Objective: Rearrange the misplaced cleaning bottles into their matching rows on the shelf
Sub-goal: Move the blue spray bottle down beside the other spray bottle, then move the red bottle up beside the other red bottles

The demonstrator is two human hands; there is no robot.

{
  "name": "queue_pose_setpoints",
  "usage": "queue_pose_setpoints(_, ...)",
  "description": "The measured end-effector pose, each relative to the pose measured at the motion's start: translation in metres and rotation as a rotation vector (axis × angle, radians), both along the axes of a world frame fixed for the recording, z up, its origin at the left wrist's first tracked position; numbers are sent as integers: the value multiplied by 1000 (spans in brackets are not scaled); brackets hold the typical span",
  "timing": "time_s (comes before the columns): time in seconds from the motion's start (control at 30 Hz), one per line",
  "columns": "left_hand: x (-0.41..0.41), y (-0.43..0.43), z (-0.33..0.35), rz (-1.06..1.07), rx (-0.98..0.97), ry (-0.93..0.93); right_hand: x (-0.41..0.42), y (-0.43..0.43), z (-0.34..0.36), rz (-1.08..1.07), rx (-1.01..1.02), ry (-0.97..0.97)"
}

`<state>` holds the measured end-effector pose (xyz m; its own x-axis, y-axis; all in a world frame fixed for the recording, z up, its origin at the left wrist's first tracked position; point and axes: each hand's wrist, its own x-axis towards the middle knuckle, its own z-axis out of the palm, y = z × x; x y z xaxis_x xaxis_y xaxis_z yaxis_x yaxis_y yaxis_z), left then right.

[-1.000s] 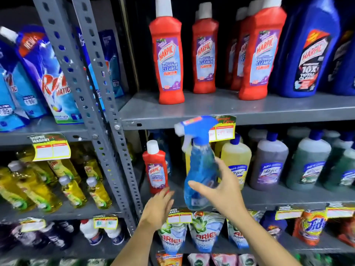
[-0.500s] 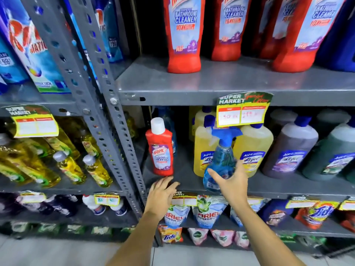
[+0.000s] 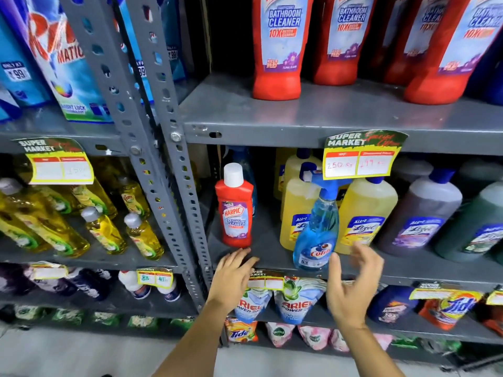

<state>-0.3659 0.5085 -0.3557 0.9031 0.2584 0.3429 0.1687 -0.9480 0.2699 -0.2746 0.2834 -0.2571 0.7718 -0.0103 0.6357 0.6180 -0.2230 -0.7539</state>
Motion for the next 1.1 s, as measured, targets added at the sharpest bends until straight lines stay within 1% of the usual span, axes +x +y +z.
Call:
queue_pose_setpoints(0.03,0,-1,-1,-6,-2,-7,-8,4,4,69,-31,-69)
queue_pose_setpoints(0.1,0,0,-5,5,-26,-14,-17,21,16,259,-128,-143)
queue_pose_setpoints(0.17,-1,0,-7,29,-37,11,-18,47,37,441,-227,-134)
queue_pose_setpoints(0.2,-1,1,-7,29,-37,21,-15,63,47,490,-276,-96)
queue_pose_setpoints(0.27,-2,2,-8,17,-54,27,-3,96,65,523,-370,24)
queue_pose_setpoints(0.37,-2,3,-8,13,-76,30,20,140,75,585,-455,290)
queue_pose_setpoints(0.47,-2,2,-6,27,-90,24,38,161,70,679,-435,492)
queue_pose_setpoints(0.53,-1,1,-6,32,-95,21,44,169,63,734,-405,567)
queue_pose_setpoints(0.6,-1,1,-7,42,-92,29,46,176,55,712,-429,545)
queue_pose_setpoints(0.7,-1,1,-6,35,-92,39,45,182,47,651,-410,493)
queue_pose_setpoints(0.87,-3,1,-2,21,-102,20,31,164,46,598,-426,382)
queue_pose_setpoints(1.0,-5,1,-3,38,-113,5,7,127,73,581,-392,256)
queue_pose_setpoints(1.1,-5,-3,4,24,-98,29,-17,87,114,611,-301,83)
